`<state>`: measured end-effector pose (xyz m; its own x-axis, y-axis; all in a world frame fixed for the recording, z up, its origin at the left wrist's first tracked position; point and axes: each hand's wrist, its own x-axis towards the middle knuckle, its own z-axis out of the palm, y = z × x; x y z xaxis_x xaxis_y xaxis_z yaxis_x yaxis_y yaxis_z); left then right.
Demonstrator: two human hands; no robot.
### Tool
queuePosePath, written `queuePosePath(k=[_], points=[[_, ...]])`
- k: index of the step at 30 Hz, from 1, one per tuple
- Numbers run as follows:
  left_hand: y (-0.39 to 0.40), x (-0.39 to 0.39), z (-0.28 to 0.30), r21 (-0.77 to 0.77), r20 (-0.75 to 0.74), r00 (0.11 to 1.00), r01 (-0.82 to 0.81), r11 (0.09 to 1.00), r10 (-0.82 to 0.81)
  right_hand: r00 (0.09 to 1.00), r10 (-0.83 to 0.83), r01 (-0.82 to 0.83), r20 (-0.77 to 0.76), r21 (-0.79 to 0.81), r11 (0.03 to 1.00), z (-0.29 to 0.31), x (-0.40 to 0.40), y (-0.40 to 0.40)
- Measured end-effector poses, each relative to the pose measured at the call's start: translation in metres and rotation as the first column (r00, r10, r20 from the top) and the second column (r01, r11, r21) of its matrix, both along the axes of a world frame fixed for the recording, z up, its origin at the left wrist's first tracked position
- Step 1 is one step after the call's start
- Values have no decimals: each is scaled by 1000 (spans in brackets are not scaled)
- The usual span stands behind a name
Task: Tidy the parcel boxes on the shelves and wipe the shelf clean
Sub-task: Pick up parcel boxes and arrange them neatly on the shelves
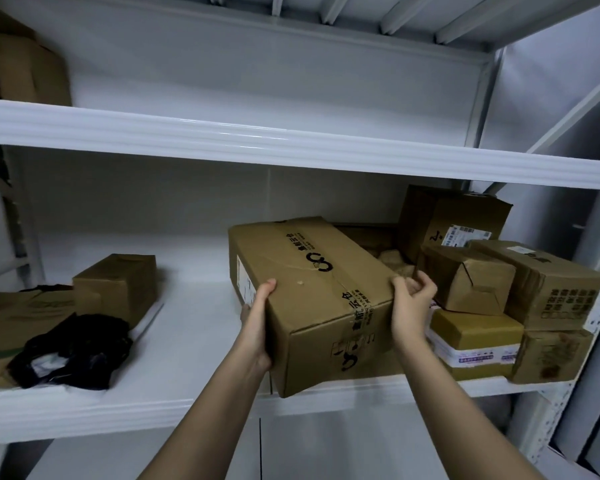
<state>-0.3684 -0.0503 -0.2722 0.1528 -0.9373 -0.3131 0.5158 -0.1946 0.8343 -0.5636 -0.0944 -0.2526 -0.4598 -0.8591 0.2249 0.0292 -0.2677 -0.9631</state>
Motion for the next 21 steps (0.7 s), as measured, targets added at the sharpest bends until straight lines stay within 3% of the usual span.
queuePosePath(k=[5,9,16,21], points=[[5,0,-4,-84,-13,985,-173,981,172,968,59,-120,245,241,963,-17,39,8],[14,-9,-2,-118,59,962,-260,958,268,791,186,-415,583,287,863,-33,55,13],[14,-13,0,-134,244,932,-243,961,270,736,390,-603,553,274,749,-44,43,17],[12,-4,4,-195,183,961,-173,965,209,754,350,-576,555,306,758,-40,22,18]])
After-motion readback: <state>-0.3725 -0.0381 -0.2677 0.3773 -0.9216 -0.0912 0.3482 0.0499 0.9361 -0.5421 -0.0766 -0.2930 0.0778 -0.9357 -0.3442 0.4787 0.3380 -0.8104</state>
